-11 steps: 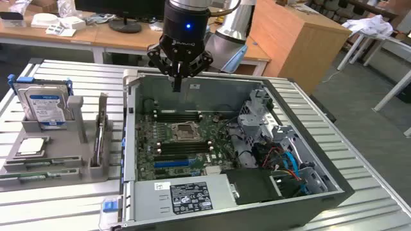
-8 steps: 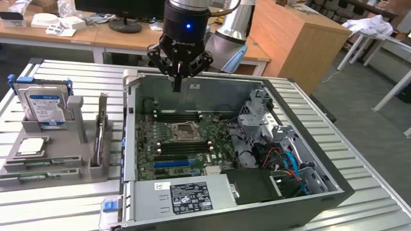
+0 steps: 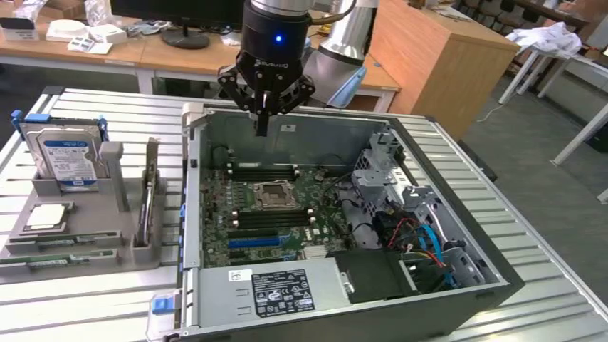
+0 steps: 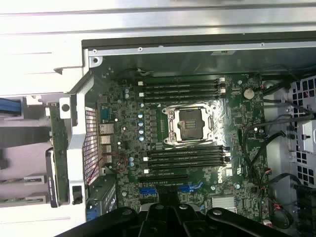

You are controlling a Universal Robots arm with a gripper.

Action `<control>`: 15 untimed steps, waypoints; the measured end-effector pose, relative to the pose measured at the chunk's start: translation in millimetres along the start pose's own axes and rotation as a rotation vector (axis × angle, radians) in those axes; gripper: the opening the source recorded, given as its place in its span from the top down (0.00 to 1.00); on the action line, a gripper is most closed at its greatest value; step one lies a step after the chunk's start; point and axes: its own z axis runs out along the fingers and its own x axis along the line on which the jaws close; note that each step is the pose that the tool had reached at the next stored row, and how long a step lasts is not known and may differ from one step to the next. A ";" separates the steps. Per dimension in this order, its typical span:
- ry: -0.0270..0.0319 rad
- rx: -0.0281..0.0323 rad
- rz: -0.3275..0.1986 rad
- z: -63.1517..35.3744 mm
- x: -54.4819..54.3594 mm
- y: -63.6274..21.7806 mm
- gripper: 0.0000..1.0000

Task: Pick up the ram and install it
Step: 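Reach for the ram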

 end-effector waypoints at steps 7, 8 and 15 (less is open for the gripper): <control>0.0000 0.0001 0.000 -0.2 8.0 -0.6 0.89; 0.0000 0.0000 0.000 -0.2 9.7 -0.7 0.89; -0.0001 0.0000 0.000 -0.5 21.7 -1.6 0.89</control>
